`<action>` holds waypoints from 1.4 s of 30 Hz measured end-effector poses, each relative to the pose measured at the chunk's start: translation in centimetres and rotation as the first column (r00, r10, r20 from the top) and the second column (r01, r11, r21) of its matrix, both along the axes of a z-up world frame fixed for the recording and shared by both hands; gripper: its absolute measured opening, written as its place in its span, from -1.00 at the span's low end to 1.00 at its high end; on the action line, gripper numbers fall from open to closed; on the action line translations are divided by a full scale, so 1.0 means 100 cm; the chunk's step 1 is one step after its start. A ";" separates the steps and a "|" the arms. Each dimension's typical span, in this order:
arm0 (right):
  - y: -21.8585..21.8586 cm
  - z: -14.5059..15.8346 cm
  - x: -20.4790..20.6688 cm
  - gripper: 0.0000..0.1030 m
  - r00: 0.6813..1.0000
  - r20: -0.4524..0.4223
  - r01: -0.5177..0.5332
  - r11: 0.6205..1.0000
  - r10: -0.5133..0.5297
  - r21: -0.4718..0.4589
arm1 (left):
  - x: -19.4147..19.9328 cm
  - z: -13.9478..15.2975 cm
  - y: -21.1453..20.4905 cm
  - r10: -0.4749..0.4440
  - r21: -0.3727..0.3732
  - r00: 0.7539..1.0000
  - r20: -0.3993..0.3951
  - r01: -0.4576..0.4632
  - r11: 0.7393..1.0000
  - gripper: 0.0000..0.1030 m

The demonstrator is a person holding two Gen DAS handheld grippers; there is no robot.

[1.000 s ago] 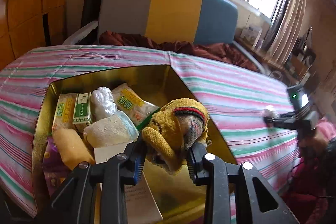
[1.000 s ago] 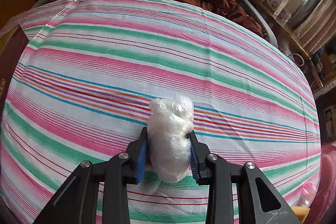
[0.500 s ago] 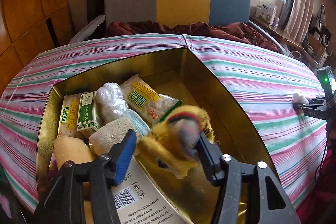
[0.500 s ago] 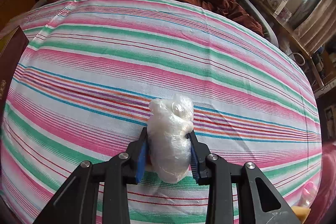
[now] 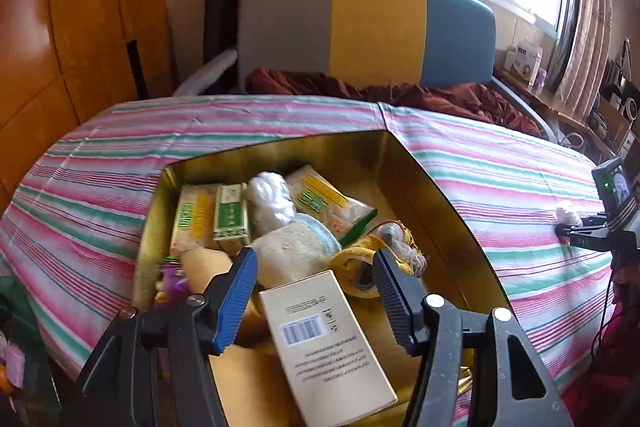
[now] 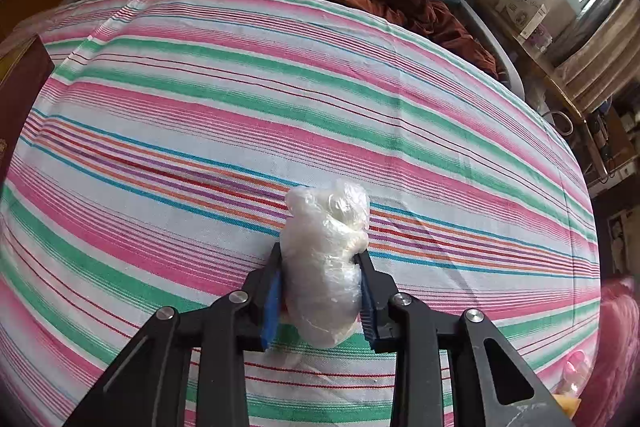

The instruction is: Organize objects

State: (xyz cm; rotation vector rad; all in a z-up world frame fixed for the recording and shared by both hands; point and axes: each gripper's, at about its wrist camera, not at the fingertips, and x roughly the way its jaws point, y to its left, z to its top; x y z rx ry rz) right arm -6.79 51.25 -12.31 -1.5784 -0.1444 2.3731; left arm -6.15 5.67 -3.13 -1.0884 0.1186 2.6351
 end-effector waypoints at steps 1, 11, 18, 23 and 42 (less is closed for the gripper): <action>-0.001 0.000 0.000 -0.39 1.000 0.003 -0.001 1.000 0.000 0.007 | 0.002 0.003 -0.003 0.005 0.002 1.000 -0.009 -0.005 1.000 0.18; -0.028 0.032 0.008 -0.40 0.997 -0.073 0.012 0.990 -0.022 -0.138 | 0.021 0.014 -0.026 0.042 0.006 0.998 -0.054 -0.042 0.999 0.18; -0.123 0.078 0.011 -0.40 0.963 -0.241 -0.189 0.943 0.123 -0.276 | 0.022 0.007 -0.036 0.061 0.018 0.997 -0.037 -0.061 0.998 0.18; -0.200 0.097 0.018 -0.40 0.910 -0.334 -0.355 0.875 0.245 -0.327 | 0.022 0.002 -0.042 0.075 0.028 0.997 -0.024 -0.074 0.997 0.18; -0.303 0.039 0.013 0.27 0.891 -0.240 -0.446 0.839 0.385 -0.311 | 0.031 0.009 -0.053 0.161 -0.006 0.984 -0.073 -0.162 0.987 0.22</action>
